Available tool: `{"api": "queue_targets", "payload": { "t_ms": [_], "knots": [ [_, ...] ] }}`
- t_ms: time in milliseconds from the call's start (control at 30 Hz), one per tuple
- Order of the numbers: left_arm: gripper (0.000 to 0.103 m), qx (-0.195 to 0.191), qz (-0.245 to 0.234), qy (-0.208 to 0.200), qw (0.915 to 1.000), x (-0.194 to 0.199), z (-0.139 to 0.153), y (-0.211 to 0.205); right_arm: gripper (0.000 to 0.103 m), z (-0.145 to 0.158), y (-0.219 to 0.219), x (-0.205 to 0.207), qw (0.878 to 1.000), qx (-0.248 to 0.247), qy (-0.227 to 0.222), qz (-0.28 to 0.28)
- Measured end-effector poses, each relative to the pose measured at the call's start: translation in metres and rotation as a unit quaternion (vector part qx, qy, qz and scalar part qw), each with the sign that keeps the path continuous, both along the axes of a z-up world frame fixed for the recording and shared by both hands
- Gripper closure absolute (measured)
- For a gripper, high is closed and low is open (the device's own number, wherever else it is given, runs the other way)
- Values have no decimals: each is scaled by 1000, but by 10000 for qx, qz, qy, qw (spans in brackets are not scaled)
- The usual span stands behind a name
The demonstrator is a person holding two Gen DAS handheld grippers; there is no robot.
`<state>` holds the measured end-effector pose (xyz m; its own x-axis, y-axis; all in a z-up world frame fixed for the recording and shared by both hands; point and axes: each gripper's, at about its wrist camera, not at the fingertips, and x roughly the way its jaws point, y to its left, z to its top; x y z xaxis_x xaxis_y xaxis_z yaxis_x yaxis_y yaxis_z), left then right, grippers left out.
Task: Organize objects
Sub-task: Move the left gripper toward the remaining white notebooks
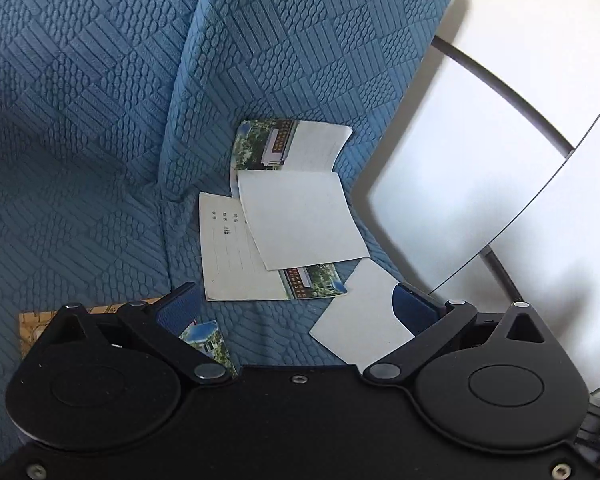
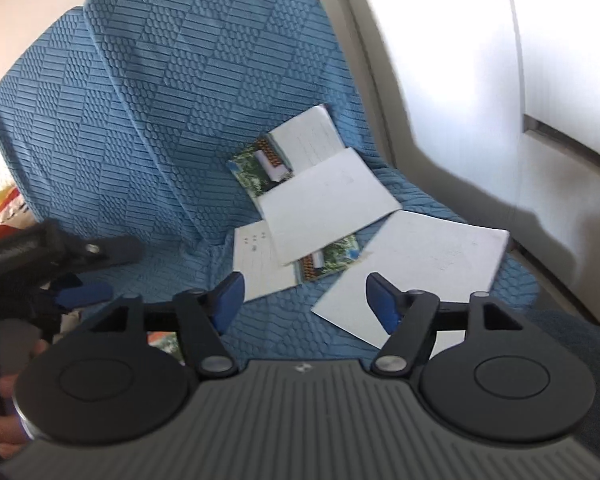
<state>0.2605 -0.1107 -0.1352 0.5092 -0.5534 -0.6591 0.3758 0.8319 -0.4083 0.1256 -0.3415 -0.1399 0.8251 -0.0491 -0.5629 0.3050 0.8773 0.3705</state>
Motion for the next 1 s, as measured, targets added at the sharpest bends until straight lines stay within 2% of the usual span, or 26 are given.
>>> {"api": "queue_targets", "payload": {
  "t_ms": [233,300,467,600,667,800,900,1000],
  "knots": [
    [3,357,-108,388,9985,24,-41,-17,33,-12,-12,25,9994,310,95,-156],
    [7,415,-87,459,9980,31,-51,-21,33,-17,-17,32,9989,443,39,-135],
    [11,193,-160,617,9978,48,-65,-28,33,-28,-31,58,9970,754,-8,-179],
    [21,106,-219,711,9972,65,-76,-37,33,-40,-46,88,9938,1094,111,-175],
    [24,98,-229,805,9964,75,-84,-40,33,-47,-56,103,9893,1438,147,-183],
    [29,79,-283,993,9946,96,-100,-47,32,-57,-70,129,9838,1746,288,-293],
    [33,31,-326,1172,9926,110,-112,-52,32,-75,-83,147,9690,2385,481,-421],
    [37,-19,-358,1293,9910,121,-119,-56,32,-88,-92,164,9573,2752,653,-591]
  ]
}}
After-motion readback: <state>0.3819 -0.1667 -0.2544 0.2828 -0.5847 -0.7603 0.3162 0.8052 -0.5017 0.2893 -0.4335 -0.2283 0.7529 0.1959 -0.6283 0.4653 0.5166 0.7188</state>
